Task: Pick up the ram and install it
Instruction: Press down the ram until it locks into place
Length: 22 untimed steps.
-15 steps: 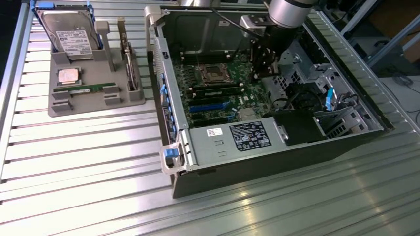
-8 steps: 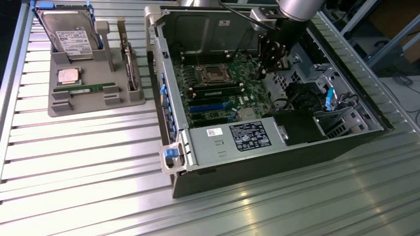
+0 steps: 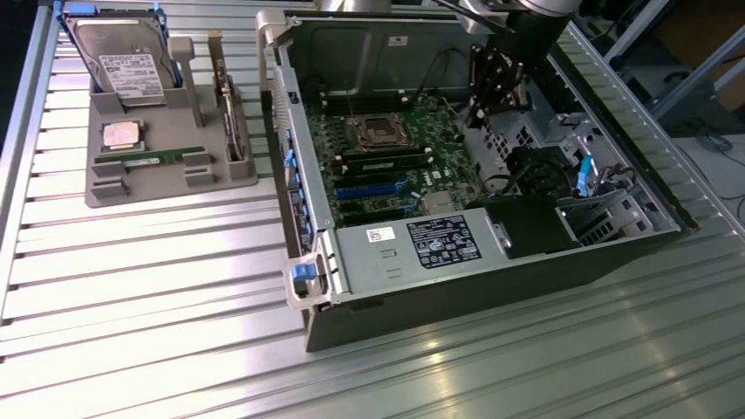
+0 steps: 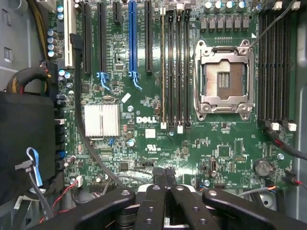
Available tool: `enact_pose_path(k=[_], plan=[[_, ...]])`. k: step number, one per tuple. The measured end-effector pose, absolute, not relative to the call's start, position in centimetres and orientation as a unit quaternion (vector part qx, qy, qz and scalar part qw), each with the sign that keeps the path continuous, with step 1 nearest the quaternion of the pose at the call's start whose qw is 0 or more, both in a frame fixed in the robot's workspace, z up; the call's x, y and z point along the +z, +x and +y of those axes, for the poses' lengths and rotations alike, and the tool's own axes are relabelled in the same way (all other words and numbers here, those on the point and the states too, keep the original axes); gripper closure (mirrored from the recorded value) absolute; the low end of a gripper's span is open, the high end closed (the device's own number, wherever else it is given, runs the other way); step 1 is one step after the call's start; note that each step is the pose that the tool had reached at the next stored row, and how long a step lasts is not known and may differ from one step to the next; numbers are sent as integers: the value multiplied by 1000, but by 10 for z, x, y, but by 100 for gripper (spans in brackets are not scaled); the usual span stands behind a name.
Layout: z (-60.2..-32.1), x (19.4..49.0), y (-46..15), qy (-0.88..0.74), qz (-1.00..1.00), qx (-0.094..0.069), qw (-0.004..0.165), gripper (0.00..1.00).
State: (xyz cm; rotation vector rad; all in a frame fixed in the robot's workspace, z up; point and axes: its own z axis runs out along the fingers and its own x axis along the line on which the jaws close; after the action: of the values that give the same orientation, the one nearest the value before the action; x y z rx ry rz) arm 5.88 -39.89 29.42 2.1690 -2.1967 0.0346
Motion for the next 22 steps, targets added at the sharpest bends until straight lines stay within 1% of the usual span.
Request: enact_pose_path(k=[4,22], plan=[[-399,306,60,702,-711,11,27,89],[-399,307,60,694,-719,11,27,89]])
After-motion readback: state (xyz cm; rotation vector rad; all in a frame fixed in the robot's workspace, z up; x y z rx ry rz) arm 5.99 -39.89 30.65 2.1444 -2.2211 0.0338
